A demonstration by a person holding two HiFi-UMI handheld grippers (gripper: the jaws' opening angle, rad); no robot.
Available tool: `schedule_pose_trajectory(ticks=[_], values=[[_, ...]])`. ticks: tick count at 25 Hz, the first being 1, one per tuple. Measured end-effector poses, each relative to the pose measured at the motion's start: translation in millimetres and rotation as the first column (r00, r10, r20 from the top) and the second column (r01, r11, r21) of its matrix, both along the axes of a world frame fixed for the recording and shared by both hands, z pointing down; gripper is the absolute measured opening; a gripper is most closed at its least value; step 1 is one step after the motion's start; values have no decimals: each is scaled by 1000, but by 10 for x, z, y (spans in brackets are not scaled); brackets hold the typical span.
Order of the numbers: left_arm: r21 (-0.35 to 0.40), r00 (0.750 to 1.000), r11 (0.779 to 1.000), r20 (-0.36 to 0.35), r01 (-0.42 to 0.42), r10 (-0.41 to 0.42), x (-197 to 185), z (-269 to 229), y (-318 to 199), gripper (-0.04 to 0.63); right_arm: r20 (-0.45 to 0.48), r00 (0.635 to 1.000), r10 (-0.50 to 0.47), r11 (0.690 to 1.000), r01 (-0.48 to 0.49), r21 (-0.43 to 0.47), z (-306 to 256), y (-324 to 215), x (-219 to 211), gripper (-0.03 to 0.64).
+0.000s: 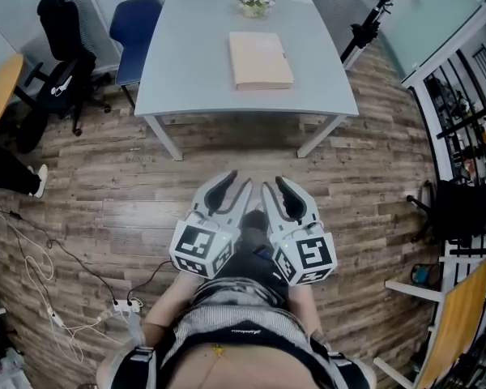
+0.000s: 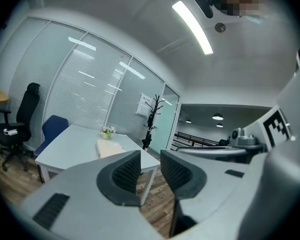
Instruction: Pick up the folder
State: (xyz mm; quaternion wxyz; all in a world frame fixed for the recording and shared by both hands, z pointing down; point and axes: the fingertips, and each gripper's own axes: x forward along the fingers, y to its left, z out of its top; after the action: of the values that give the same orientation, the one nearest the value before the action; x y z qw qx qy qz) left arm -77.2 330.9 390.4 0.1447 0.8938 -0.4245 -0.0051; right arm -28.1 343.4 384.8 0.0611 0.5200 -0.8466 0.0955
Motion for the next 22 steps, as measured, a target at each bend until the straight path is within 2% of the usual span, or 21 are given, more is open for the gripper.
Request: schedule_pose_trajectory(ticks=[8,22], values=[[-17,1000,1000,11,26,-26,29,45,-423,95,-2,1000,-32,999,32,-5,24,-494,27,106],[13,998,998,6,67,-67,300,-164,-1664,95,24,996,-83,996,82,29,-202,-1720,261,114]])
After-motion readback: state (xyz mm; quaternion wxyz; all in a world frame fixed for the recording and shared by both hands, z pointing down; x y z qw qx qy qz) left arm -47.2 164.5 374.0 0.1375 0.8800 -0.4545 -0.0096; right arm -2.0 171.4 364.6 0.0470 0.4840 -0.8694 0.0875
